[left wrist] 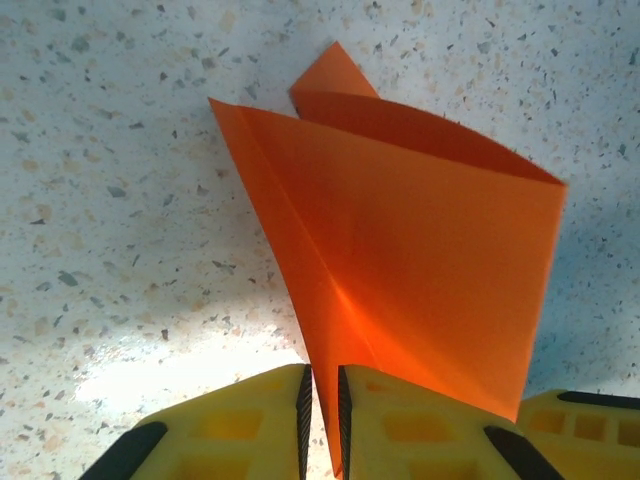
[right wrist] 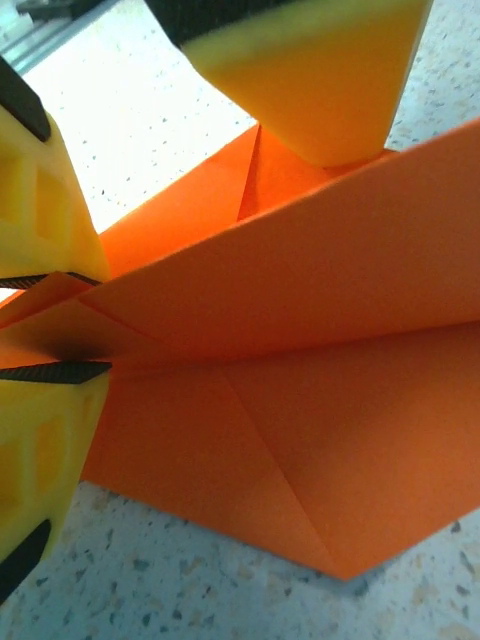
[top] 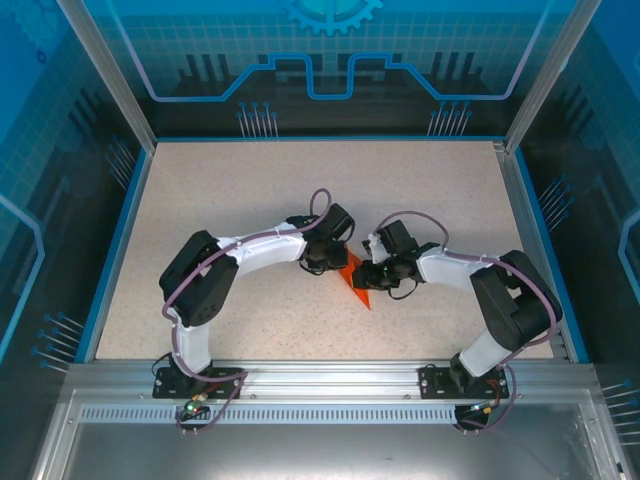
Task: Fold a paper plane with a square sheet of paper (pick it up from the middle)
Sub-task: Pick up the paper plane from the center of the table.
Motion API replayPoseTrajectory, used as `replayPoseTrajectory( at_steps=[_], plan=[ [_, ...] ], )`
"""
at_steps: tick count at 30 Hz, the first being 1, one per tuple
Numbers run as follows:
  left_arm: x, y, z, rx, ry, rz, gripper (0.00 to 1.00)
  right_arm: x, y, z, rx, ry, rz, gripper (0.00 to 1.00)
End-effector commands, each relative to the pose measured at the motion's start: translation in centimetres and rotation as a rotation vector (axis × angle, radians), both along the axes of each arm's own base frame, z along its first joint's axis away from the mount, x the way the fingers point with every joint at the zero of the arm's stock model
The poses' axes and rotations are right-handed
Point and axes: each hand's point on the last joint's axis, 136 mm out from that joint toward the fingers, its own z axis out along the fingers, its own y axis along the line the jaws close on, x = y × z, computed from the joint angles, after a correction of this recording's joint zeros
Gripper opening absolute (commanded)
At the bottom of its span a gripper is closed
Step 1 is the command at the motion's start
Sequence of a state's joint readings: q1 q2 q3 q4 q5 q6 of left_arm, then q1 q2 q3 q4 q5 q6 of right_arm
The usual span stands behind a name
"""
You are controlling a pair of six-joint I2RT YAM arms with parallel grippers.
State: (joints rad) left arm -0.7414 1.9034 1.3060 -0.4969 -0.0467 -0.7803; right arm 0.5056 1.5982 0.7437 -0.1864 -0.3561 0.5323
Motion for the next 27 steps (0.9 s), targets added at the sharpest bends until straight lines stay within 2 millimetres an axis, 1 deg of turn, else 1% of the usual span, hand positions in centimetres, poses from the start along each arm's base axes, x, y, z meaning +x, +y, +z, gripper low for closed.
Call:
replayPoseTrajectory(
  at_steps=[1, 8, 12, 14, 15, 16, 20, 23, 25, 27],
  plan=[
    [-0.3, 0.2, 1.2, -0.03, -0.015, -0.012, 0.18, -0.2, -0.5, -0.6, -0.112, -0.014, 0.03, 0.26],
    [-0.7, 0.9, 1.9, -0.039, -0.036, 0.001, 0.2, -0.5, -0.7, -1.1, -0.241, -0.038, 0.055, 0.25],
    [-1.1, 1.9, 2.5, -0.029, -0.062, 0.026, 0.22, -0.4, -0.3, -1.1, -0.275, -0.049, 0.066, 0.24],
    [-1.2, 2.6, 2.9, -0.022, -0.081, 0.044, 0.23, -0.6, -0.3, -1.1, -0.301, -0.052, 0.076, 0.21],
    [-1.3, 3.1, 3.0, -0.012, -0.089, 0.056, 0.23, -0.8, -0.5, -1.4, -0.324, -0.048, 0.08, 0.19],
    [-1.4, 3.6, 3.1, -0.003, -0.097, 0.067, 0.23, -0.1, 0.1, -0.7, -0.323, -0.07, 0.079, 0.18],
    [-1.7, 5.9, 4.2, 0.035, -0.155, 0.133, 0.25, 0.4, 0.3, 0.1, -0.384, -0.1, 0.063, 0.09],
    [-1.9, 8.1, 5.1, 0.067, -0.204, 0.198, 0.26, 1.3, 0.1, 1.2, -0.436, -0.133, 0.012, 0.07],
    [-2.1, 9.4, 5.5, 0.082, -0.231, 0.24, 0.28, 2.3, -0.2, 2.0, -0.473, -0.151, -0.054, 0.08],
    [-2.4, 10.9, 5.8, 0.089, -0.254, 0.282, 0.29, 3.0, 0.0, 2.2, -0.483, -0.15, -0.097, 0.09]
  ],
)
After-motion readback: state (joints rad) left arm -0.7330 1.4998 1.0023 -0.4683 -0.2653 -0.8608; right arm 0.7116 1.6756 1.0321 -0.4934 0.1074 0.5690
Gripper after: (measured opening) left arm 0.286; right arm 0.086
